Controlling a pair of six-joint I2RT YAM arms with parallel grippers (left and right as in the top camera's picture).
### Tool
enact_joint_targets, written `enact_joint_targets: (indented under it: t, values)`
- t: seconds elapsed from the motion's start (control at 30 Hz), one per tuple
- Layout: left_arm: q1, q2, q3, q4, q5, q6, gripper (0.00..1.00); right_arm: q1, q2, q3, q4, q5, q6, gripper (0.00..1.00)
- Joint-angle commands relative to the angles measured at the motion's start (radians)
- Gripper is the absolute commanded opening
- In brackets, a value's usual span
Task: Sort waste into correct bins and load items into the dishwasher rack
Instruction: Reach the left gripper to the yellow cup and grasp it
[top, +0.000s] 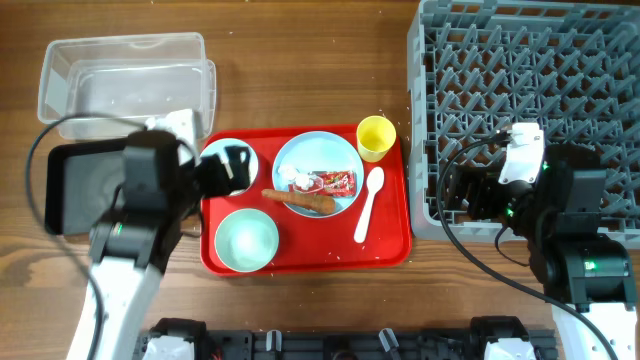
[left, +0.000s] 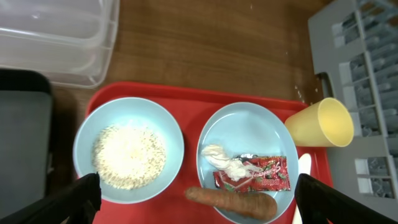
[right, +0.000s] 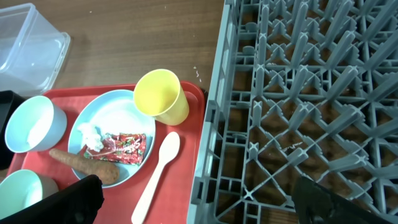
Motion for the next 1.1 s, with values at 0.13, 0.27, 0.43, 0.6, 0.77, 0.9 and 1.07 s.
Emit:
enact_joint_targets:
  t: [0.13,0.27,0.43,0.6,0.77,0.9,1.07]
  values:
    - [-0.157,0.422,0.343,-0.032,0.016,-0.018,1.00,0.004,0.062,0.023,-0.032,0.077,0.094,1.00]
    - [-0.248,0.606,0.504,-0.040,0.016,-0.014,1.00,0.004,0.100,0.023,-0.085,0.200,0.176,1.00]
    - [-0.359,0.757,0.551,0.075,0.016,0.008,1.00,0.004,0.146,0.023,-0.111,0.203,0.176,1.00]
    - [-0.436,0.848,0.551,0.140,0.016,0.008,0.97,0.004,0.159,0.023,-0.109,0.203,0.176,1.00]
    - [-0.473,0.925,0.551,0.195,0.016,0.008,0.96,0.004,0.159,0.023,-0.109,0.203,0.176,1.00]
    - [-0.473,0.951,0.551,0.217,-0.017,0.008,0.79,0.004,0.159,0.023,-0.109,0.203,0.175,1.00]
    - [-0.473,0.958,0.551,0.226,-0.060,0.008,0.52,0.004,0.159,0.023,-0.109,0.203,0.175,1.00]
